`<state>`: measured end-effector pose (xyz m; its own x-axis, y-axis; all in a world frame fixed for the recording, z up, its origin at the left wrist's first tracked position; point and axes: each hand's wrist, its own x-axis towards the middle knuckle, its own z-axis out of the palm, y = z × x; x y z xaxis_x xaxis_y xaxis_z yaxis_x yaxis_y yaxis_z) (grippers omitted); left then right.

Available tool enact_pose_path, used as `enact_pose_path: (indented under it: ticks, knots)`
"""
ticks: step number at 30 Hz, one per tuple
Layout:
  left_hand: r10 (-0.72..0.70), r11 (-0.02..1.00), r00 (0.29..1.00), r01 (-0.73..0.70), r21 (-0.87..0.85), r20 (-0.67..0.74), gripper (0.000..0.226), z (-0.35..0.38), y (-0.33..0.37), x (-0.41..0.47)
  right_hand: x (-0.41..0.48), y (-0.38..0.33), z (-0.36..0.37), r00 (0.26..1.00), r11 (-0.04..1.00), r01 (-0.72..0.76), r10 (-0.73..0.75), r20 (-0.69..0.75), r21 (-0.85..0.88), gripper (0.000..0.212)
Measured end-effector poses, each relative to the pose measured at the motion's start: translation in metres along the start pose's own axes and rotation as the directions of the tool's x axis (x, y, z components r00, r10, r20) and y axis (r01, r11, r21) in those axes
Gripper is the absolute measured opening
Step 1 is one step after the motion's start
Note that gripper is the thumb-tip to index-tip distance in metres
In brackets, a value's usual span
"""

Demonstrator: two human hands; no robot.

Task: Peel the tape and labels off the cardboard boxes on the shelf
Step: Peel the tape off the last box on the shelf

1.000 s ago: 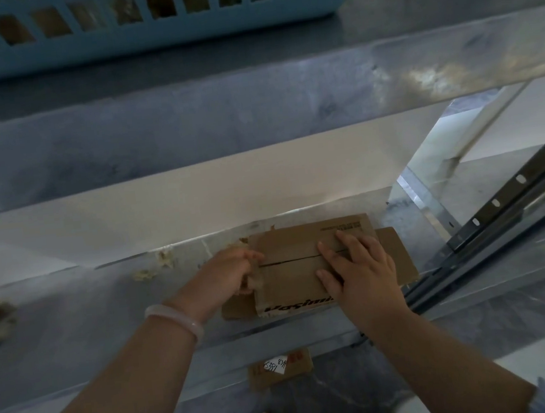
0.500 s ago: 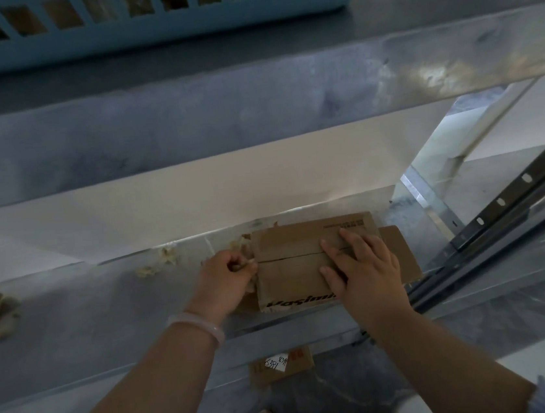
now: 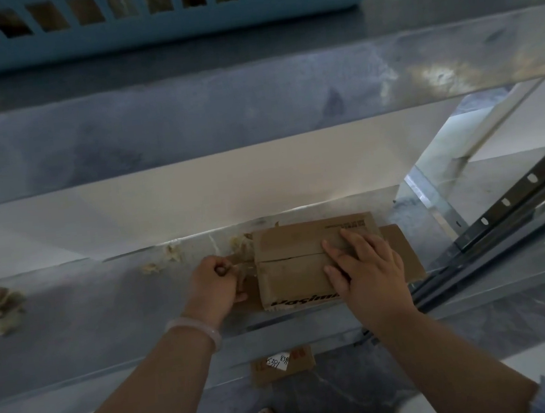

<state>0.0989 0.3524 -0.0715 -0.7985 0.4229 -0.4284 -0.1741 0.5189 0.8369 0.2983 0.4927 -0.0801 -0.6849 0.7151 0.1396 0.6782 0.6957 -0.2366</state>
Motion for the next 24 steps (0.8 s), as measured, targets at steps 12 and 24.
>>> enact_pose_path:
  ticks: [12,24]
  knots:
    - [0.291,0.789,0.936,-0.117,0.603,-0.199,0.044,-0.065,0.011,0.021,0.000,-0.001,-0.005,0.998,1.000,-0.002,0.003,0.058,-0.027,0.050]
    - [0.450,0.736,0.890,-0.322,0.595,-0.076,0.034,-0.068,0.007,0.021,-0.017,0.022,-0.038,0.921,0.876,-0.382,0.386,0.045,0.294,0.058]
